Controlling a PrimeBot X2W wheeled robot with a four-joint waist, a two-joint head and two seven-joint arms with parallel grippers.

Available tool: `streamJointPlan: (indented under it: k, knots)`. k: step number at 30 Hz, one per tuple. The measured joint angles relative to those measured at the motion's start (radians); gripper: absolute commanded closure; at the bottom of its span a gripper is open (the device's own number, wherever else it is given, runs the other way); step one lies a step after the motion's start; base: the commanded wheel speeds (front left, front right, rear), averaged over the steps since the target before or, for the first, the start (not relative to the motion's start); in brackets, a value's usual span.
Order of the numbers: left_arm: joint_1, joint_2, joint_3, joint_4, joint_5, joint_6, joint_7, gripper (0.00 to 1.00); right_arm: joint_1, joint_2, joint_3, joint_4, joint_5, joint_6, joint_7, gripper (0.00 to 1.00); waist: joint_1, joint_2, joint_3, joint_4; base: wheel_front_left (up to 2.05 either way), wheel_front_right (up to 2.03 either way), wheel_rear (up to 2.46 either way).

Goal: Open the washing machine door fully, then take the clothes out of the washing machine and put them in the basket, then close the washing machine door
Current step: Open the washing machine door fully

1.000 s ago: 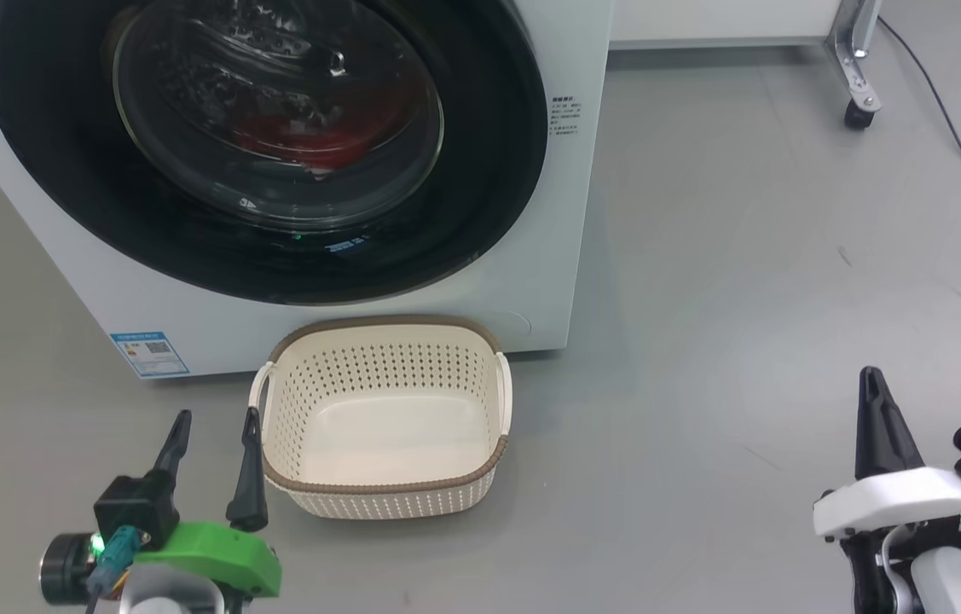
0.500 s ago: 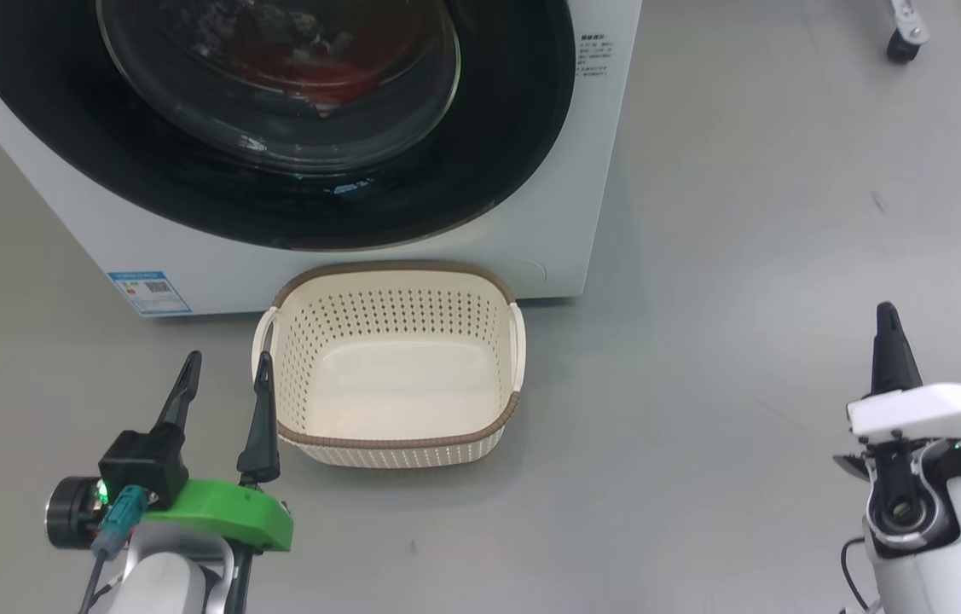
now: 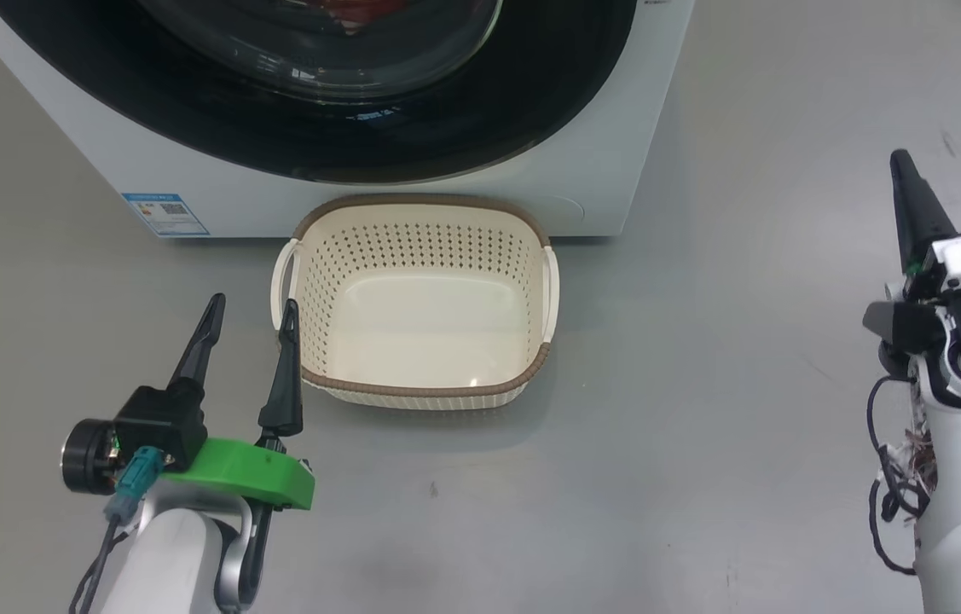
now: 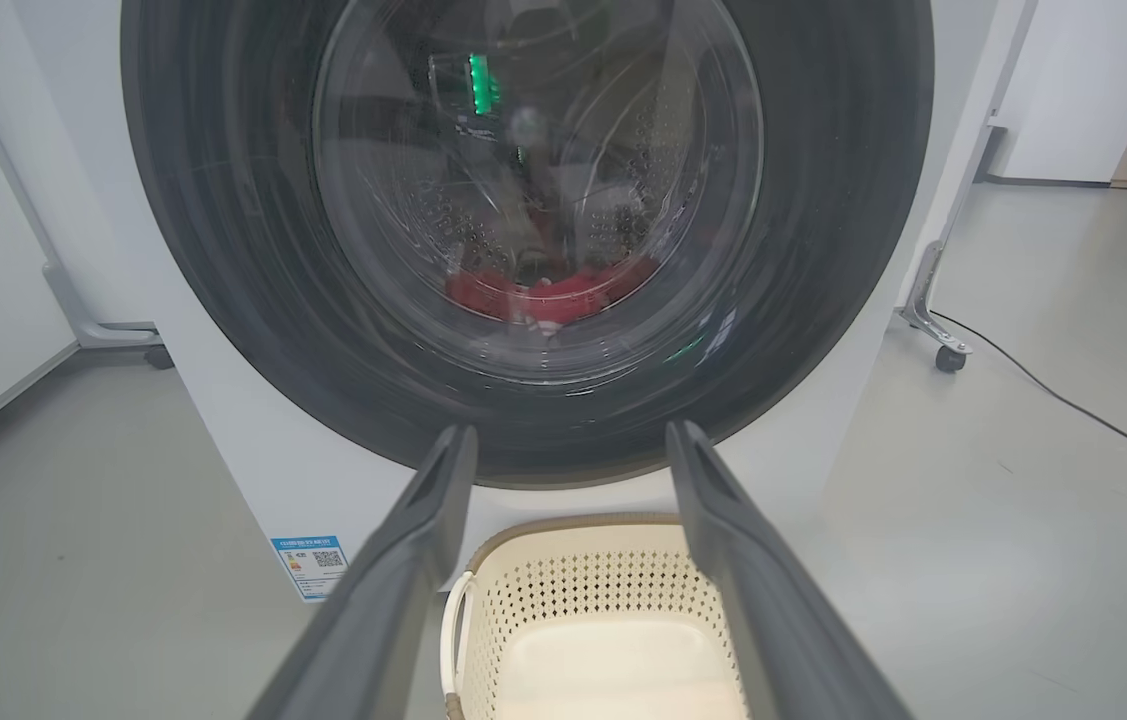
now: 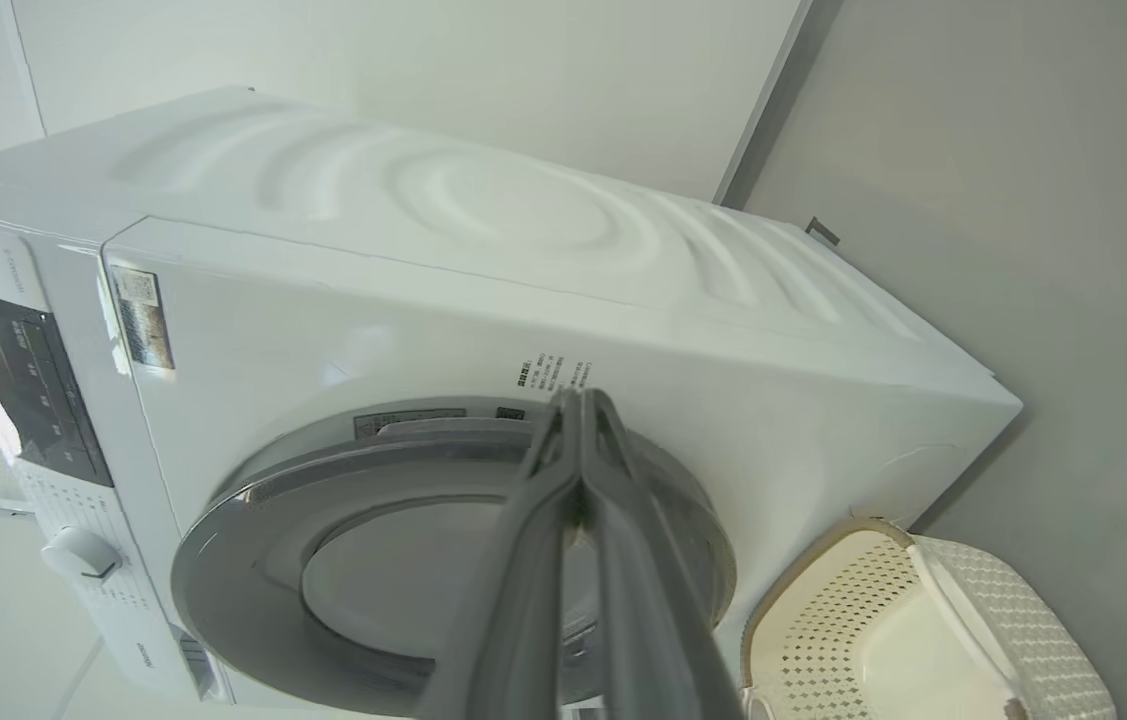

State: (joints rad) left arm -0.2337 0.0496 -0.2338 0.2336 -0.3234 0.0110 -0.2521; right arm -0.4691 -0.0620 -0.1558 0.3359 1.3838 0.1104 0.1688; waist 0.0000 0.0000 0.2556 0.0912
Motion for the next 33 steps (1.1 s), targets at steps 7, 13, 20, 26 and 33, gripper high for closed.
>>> streamJointPlan:
  k: [7, 13, 20, 26, 33]
  knots:
    - [-0.035, -0.004, -0.021, -0.025, 0.005, -0.008, 0.0, 0.0, -0.136, -0.018, -0.01, 0.003, 0.067, -0.044, 0.104, 1.0, 0.0, 0.0, 0.066, 0.035, 0.0, 0.0, 0.0]
    - [-0.077, -0.008, -0.04, -0.044, 0.008, -0.013, 0.0, 0.0, -0.263, -0.066, 0.003, -0.001, 0.086, -0.08, 0.179, 1.0, 0.0, 0.0, 0.129, 0.066, 0.0, 0.0, 0.0]
    - [-0.121, -0.014, -0.062, -0.056, 0.008, -0.017, 0.0, 0.0, -0.398, -0.11, 0.033, 0.0, 0.089, -0.116, 0.251, 1.0, 0.0, 0.0, 0.198, 0.108, 0.0, 0.0, 0.0]
    - [-0.148, -0.017, -0.083, -0.066, -0.007, -0.018, 0.0, 0.0, -0.492, -0.142, 0.06, 0.017, 0.089, -0.144, 0.304, 1.0, 0.0001, 0.0, 0.244, 0.153, 0.0, 0.0, 0.0]
    - [-0.165, -0.018, -0.109, -0.079, -0.037, -0.018, 0.0, 0.0, -0.573, -0.158, 0.076, 0.044, 0.088, -0.166, 0.342, 1.0, 0.0001, 0.0, 0.282, 0.195, 0.0, 0.0, 0.0]
